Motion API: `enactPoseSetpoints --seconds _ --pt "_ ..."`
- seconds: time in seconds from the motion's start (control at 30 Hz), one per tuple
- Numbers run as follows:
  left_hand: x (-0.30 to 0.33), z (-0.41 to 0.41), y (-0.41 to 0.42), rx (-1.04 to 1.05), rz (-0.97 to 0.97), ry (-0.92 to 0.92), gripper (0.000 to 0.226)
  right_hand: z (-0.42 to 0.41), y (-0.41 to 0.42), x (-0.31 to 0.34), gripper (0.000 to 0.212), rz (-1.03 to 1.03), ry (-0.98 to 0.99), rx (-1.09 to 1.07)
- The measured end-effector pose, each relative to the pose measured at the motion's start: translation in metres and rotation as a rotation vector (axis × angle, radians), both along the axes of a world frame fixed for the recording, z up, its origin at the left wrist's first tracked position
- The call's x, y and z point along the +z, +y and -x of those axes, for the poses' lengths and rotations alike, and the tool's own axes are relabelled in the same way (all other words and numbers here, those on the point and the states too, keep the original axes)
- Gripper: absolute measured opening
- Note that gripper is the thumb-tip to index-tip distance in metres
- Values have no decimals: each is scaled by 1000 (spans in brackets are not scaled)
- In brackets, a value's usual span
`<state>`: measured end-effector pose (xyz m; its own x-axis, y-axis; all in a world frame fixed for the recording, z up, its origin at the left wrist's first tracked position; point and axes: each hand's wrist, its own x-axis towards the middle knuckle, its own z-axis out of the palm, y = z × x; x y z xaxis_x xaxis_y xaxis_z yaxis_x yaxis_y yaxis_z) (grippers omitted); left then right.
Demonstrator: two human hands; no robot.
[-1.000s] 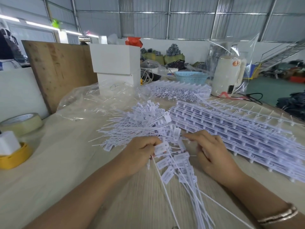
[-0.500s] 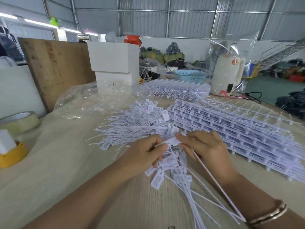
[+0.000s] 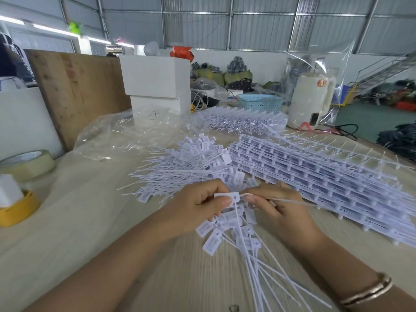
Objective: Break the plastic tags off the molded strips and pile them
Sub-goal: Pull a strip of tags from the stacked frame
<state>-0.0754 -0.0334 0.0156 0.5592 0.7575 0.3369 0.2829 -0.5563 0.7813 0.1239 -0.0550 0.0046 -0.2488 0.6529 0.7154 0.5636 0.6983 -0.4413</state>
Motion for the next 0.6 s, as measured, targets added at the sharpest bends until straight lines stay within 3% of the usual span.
enactPoseSetpoints --seconds 0.13,0.17,0.23,0.3,0.37,0.47,0.6 --pt "9 11 3 -42 180 -233 12 -13 -4 7 20 196 440 28" --pt "10 17 6 -26 184 -258 13 -21 -3 7 19 169 427 -19" --pt "8 23 13 56 128 -164 15 -29 -3 7 22 106 134 -163" --pt "1 20 15 157 7 45 16 -24 2 1 38 10 -185 -233" --pt "-8 12 15 219 -173 224 17 -11 6 -4 38 -96 -399 -261" --pt "-14 5 15 329 -461 403 19 2 6 -5 43 -127 -554 -271" --pt "-11 0 10 455 -630 553 31 -3 2 -5 55 85 -726 -318"
